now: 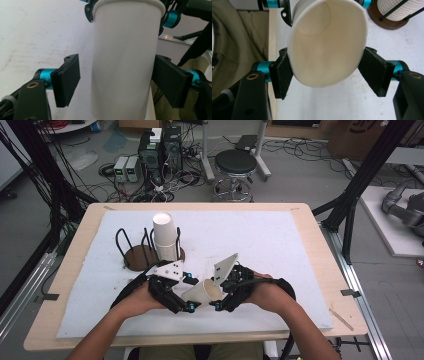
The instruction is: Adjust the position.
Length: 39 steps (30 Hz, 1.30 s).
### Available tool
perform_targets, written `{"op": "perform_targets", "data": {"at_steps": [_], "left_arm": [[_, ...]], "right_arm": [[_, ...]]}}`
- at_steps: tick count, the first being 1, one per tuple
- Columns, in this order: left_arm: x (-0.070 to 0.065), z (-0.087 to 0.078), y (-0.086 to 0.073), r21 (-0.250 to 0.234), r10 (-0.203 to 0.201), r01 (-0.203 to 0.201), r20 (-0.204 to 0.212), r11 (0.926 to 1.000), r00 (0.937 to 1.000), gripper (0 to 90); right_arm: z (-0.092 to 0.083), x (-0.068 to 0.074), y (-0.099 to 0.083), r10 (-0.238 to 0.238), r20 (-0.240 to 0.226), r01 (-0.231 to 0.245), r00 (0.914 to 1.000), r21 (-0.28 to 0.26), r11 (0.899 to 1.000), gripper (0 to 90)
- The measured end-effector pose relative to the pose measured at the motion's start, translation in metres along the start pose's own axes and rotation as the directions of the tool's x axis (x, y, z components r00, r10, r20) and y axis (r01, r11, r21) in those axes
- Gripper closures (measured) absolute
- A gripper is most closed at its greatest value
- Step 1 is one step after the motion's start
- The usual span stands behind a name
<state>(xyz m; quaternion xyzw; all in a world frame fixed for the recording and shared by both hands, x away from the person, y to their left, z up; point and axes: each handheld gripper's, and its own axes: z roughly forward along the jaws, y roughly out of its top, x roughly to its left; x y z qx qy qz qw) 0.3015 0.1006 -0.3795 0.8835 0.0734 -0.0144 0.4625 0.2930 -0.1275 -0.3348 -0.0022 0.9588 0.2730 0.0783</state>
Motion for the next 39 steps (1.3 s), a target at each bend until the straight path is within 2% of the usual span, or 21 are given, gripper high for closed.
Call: {"op": "perform_targets", "data": {"at_steps": [5,12,21,26,31,34,37,38,39], "left_arm": [[0.0,0.004,-0.001,0.026,-0.003,0.003,0.022,0.9997,0.9997,25.8],[0.0,0.008,-0.001,0.035,0.01,-0.011,0.052,0.9993,0.9986,32.1],[0.001,0.012,-0.002,0.053,0.018,-0.02,0.053,0.9984,0.9984,34.2],[0.001,0.013,-0.003,0.044,0.022,-0.024,0.05,0.9987,0.9985,34.9],[0.002,0.012,-0.008,-0.012,-0.006,0.007,0.057,0.9999,0.9984,34.5],[0.006,0.012,-0.016,-0.059,-0.033,0.036,0.049,0.9976,0.9983,34.0],[0.009,0.009,-0.024,-0.138,-0.064,0.068,0.031,0.9881,0.9975,33.3],[0.01,0.008,-0.025,-0.152,-0.069,0.072,0.026,0.9857,0.9973,33.1],[0.011,0.007,-0.027,-0.168,-0.073,0.075,0.019,0.9829,0.9972,32.8]], "right_arm": [[0.004,0.002,0.003,-0.005,-0.015,0.005,0.9999,0.035,0.999,30.8],[0.004,0.003,0.005,-0.011,-0.011,0.012,0.9999,0.031,0.999,30.9],[0.007,0.004,0.005,-0.023,-0.013,0.024,0.9996,0.044,0.999,31.0],[0.007,0.003,0.005,-0.031,-0.014,0.032,0.9994,0.043,0.999,30.0],[0.004,0.001,0.0,0.014,-0.015,-0.015,0.9998,-0.036,0.999,26.9],[-0.002,-0.002,-0.004,0.054,-0.006,-0.055,0.9985,-0.112,0.992,23.0],[-0.011,-0.005,-0.01,0.104,-0.004,-0.103,0.9945,-0.209,0.973,22.9],[-0.015,-0.006,-0.013,0.119,0.002,-0.115,0.9928,-0.244,0.963,22.8],[-0.018,-0.006,-0.014,0.132,0.006,-0.126,0.9912,-0.258,0.958,22.9]]}}
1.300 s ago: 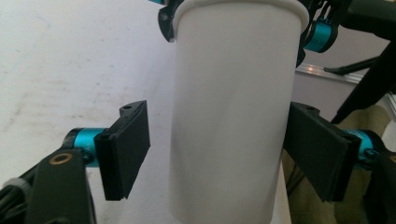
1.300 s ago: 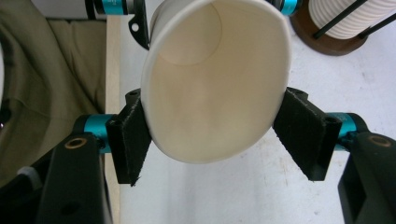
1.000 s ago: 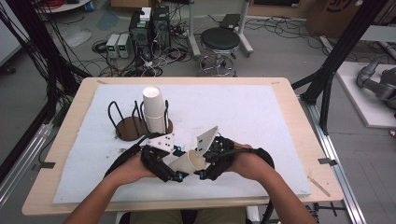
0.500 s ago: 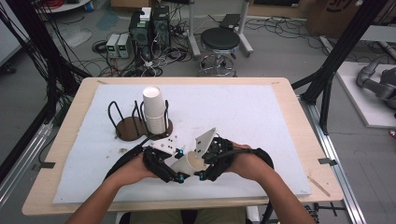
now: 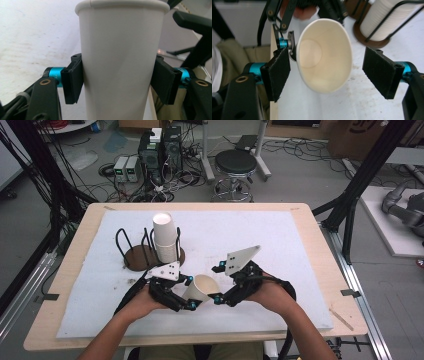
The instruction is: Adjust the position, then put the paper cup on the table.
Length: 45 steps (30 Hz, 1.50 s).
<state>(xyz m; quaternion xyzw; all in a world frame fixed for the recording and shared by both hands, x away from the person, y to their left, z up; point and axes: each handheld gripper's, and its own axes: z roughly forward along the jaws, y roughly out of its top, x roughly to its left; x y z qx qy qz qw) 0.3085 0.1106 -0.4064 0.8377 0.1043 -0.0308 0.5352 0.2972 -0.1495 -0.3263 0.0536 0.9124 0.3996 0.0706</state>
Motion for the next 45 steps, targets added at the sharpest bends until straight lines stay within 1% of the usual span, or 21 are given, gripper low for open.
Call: {"op": "perform_targets", "data": {"at_steps": [2,6,9,11,14,17,19,22,24,25,26,27,28,30,32,33,35,36,38,41,45], "left_arm": [[0.001,-0.002,-0.003,-0.035,-0.01,0.01,-0.011,0.9993,0.9999,32.3],[0.003,-0.005,-0.008,-0.103,-0.009,0.004,-0.045,0.9947,0.999,31.0],[0.004,-0.007,-0.012,-0.145,-0.013,0.004,-0.063,0.9894,0.9979,30.5],[0.005,-0.008,-0.014,-0.181,-0.014,0.0,-0.074,0.9834,0.9971,30.3],[0.005,-0.009,-0.018,-0.234,-0.003,-0.02,-0.097,0.972,0.9953,30.3],[0.005,-0.011,-0.021,-0.288,0.02,-0.055,-0.124,0.956,0.9921,30.4],[0.004,-0.011,-0.023,-0.303,0.028,-0.069,-0.138,0.9506,0.99,30.4],[0.003,-0.013,-0.026,-0.313,0.036,-0.085,-0.161,0.9458,0.9863,30.4],[0.003,-0.016,-0.027,-0.325,0.032,-0.086,-0.167,0.9417,0.9855,30.4],[0.002,-0.017,-0.028,-0.334,0.031,-0.088,-0.173,0.9384,0.9845,30.4],[0.002,-0.019,-0.03,-0.347,0.023,-0.086,-0.181,0.9341,0.9833,30.4],[0.002,-0.02,-0.031,-0.353,0.022,-0.085,-0.18,0.9315,0.9833,30.4],[0.002,-0.021,-0.033,-0.36,0.017,-0.084,-0.187,0.9291,0.9822,30.4],[0.002,-0.023,-0.034,-0.371,0.012,-0.084,-0.192,0.9249,0.9813,30.4],[0.002,-0.024,-0.035,-0.382,0.005,-0.084,-0.202,0.9202,0.9793,30.4],[0.002,-0.024,-0.034,-0.388,0.003,-0.084,-0.205,0.9177,0.9787,30.4],[0.001,-0.024,-0.034,-0.391,0.005,-0.089,-0.211,0.9159,0.9775,30.2],[0.0,-0.024,-0.035,-0.4,0.004,-0.088,-0.205,0.9124,0.9787,30.0],[0.0,-0.024,-0.035,-0.405,0.002,-0.092,-0.215,0.9097,0.9765,29.9],[-0.001,-0.024,-0.035,-0.411,0.0,-0.091,-0.217,0.9071,0.9762,29.7],[0.0,-0.023,-0.035,-0.419,-0.009,-0.082,-0.211,0.9043,0.9775,29.6]], "right_arm": [[-0.007,-0.002,-0.004,0.021,0.017,-0.02,0.9996,-0.034,0.999,22.9],[-0.017,-0.004,-0.016,0.077,0.05,-0.072,0.9958,-0.087,0.994,22.9],[-0.023,-0.006,-0.029,0.125,0.076,-0.116,0.9892,-0.116,0.986,22.9],[-0.026,-0.007,-0.04,0.158,0.098,-0.144,0.9826,-0.133,0.981,22.8],[-0.031,-0.008,-0.058,0.212,0.133,-0.189,0.9681,-0.167,0.968,22.0],[-0.035,-0.008,-0.076,0.252,0.172,-0.216,0.9525,-0.203,0.955,22.0],[-0.038,-0.006,-0.087,0.28,0.2,-0.234,0.939,-0.225,0.946,21.8],[-0.042,-0.005,-0.103,0.317,0.254,-0.251,0.9136,-0.261,0.932,21.6],[-0.045,-0.004,-0.114,0.347,0.29,-0.267,0.8918,-0.283,0.921,21.5],[-0.047,-0.003,-0.118,0.354,0.3,-0.268,0.8859,-0.293,0.918,21.3],[-0.048,-0.002,-0.122,0.365,0.315,-0.271,0.876,-0.305,0.913,21.0],[-0.05,-0.001,-0.128,0.38,0.337,-0.276,0.8614,-0.317,0.907,20.9],[-0.051,0.0,-0.131,0.382,0.347,-0.274,0.8565,-0.323,0.906,20.9],[-0.053,0.002,-0.138,0.391,0.379,-0.269,0.8392,-0.335,0.903,20.9],[-0.055,0.002,-0.142,0.39,0.394,-0.269,0.8323,-0.329,0.905,20.9],[-0.056,0.003,-0.144,0.398,0.403,-0.27,0.8243,-0.337,0.902,20.9],[-0.057,0.003,-0.148,0.405,0.406,-0.277,0.8192,-0.338,0.9,20.9],[-0.057,0.003,-0.15,0.407,0.41,-0.281,0.8164,-0.333,0.9,20.9],[-0.058,0.003,-0.153,0.41,0.411,-0.287,0.8141,-0.329,0.9,20.9],[-0.06,0.004,-0.154,0.41,0.412,-0.28,0.8137,-0.34,0.898,20.9],[-0.065,0.003,-0.158,0.434,0.412,-0.291,0.8008,-0.365,0.884,20.9]]}}
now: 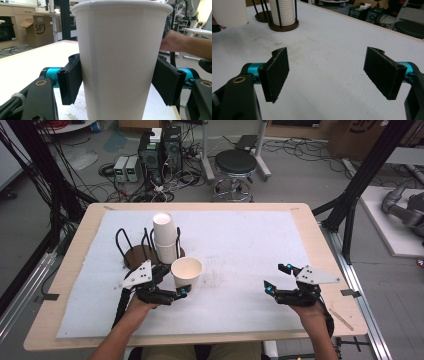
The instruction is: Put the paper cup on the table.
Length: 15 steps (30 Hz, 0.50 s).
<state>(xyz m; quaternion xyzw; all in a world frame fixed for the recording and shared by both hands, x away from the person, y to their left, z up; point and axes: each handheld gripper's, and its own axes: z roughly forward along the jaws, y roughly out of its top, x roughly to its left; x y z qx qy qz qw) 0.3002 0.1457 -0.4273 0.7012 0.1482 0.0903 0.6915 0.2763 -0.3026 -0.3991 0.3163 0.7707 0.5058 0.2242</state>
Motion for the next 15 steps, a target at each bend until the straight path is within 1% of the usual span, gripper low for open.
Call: {"op": "perform_targets", "data": {"at_steps": [1,4,5,6,7,8,9,13,14,15], "left_arm": [[0.0,0.001,-0.001,-0.001,-0.006,0.006,0.0,1.0,1.0,29.6],[0.0,0.004,-0.002,0.009,-0.009,0.009,0.005,0.9999,1.0,29.4],[0.0,0.005,-0.002,0.01,-0.013,0.013,0.004,0.9999,0.9999,29.4],[0.0,0.006,-0.003,0.012,-0.012,0.012,0.003,0.9999,0.9999,29.4],[0.0,0.007,-0.003,0.012,-0.015,0.015,-0.001,0.9998,0.9999,29.4],[0.001,0.008,-0.002,0.008,-0.012,0.012,-0.004,0.9999,0.9999,29.4],[0.001,0.01,-0.002,0.005,-0.015,0.015,-0.006,0.9999,0.9999,29.4],[0.007,0.021,0.005,0.003,0.0,0.001,-0.012,1.0,0.9999,29.4],[0.009,0.025,0.007,0.004,0.002,-0.002,-0.019,1.0,0.9998,29.4],[0.01,0.028,0.009,-0.011,0.0,0.0,-0.027,0.9999,0.9996,29.4]], "right_arm": [[-0.001,-0.001,0.0,0.004,0.001,-0.004,1.0,-0.004,1.0,20.9],[-0.004,-0.001,-0.001,0.019,0.003,-0.019,0.9998,-0.021,1.0,20.9],[-0.005,-0.001,0.0,0.012,0.006,-0.012,0.9999,-0.026,1.0,20.9],[-0.005,-0.001,0.0,0.019,0.004,-0.019,0.9998,-0.025,1.0,20.9],[-0.005,-0.002,-0.001,0.014,0.008,-0.014,0.9999,-0.024,1.0,20.9],[-0.005,-0.002,-0.001,0.021,0.007,-0.021,0.9998,-0.02,1.0,20.9],[-0.005,-0.002,-0.002,0.019,0.006,-0.019,0.9998,-0.019,1.0,20.9],[-0.006,-0.002,-0.003,0.011,0.009,-0.011,0.9999,-0.015,1.0,20.9],[-0.007,-0.002,-0.003,0.008,0.011,-0.008,0.9999,-0.013,1.0,20.9],[-0.007,-0.002,-0.003,0.013,0.012,-0.013,0.9998,-0.015,1.0,20.9]]}}
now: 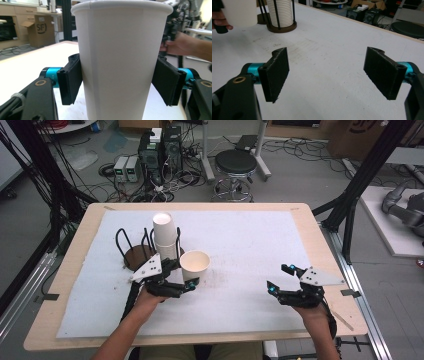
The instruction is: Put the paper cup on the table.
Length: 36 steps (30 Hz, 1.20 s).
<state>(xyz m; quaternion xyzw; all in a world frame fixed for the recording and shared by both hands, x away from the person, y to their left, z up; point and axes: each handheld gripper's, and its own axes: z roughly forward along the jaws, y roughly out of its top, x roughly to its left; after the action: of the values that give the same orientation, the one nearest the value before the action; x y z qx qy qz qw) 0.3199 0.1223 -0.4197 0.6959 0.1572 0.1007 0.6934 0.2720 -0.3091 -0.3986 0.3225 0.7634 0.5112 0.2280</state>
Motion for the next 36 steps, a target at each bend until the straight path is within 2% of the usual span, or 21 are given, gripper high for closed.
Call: {"op": "perform_targets", "data": {"at_steps": [2,4,11,18,23,27,29,31,33,35,36], "left_arm": [[0.003,0.008,0.003,-0.028,-0.017,0.017,-0.009,0.9995,0.9998,29.4],[0.004,0.019,0.008,-0.036,-0.01,0.009,-0.018,0.9993,0.9998,29.4],[0.014,0.058,0.017,-0.037,-0.014,0.013,-0.027,0.9992,0.9995,29.3],[0.021,0.085,0.011,0.012,-0.014,0.014,-0.041,0.9998,0.9991,29.0],[0.026,0.093,-0.001,0.093,-0.022,0.029,-0.07,0.9953,0.9973,29.0],[0.028,0.097,-0.007,0.172,-0.005,0.025,-0.115,0.9847,0.9933,29.2],[0.028,0.099,-0.011,0.225,-0.003,0.033,-0.129,0.9737,0.9916,29.2],[0.029,0.1,-0.014,0.286,0.016,0.026,-0.141,0.9578,0.9899,29.2],[0.029,0.1,-0.015,0.312,0.015,0.031,-0.144,0.9496,0.9895,29.2],[0.028,0.101,-0.016,0.34,0.032,0.023,-0.156,0.9402,0.9873,29.2],[0.027,0.101,-0.017,0.359,0.032,0.027,-0.159,0.9331,0.9867,29.3]], "right_arm": [[-0.001,-0.001,0.0,0.0,0.0,0.0,1.0,-0.009,1.0,20.9],[-0.003,0.0,0.001,0.013,-0.007,-0.014,0.9999,-0.019,1.0,20.9],[-0.005,-0.001,0.001,0.002,-0.011,-0.003,0.9999,-0.035,0.999,20.9],[-0.009,-0.005,0.0,0.023,0.0,-0.023,0.9997,-0.044,0.999,20.9],[-0.009,-0.004,0.0,0.02,0.0,-0.02,0.9998,-0.043,0.999,20.9],[-0.008,-0.004,0.0,0.021,-0.005,-0.021,0.9998,-0.04,0.999,21.0],[-0.008,-0.004,0.0,0.018,-0.004,-0.019,0.9998,-0.037,0.999,20.9],[-0.008,-0.004,0.0,0.018,-0.005,-0.018,0.9998,-0.039,0.999,20.9],[-0.008,-0.004,0.0,0.019,-0.006,-0.02,0.9998,-0.038,0.999,20.9],[-0.008,-0.003,0.0,0.022,-0.007,-0.022,0.9997,-0.035,0.999,20.9],[-0.008,-0.003,0.0,0.025,-0.007,-0.025,0.9997,-0.032,0.999,20.9]]}}
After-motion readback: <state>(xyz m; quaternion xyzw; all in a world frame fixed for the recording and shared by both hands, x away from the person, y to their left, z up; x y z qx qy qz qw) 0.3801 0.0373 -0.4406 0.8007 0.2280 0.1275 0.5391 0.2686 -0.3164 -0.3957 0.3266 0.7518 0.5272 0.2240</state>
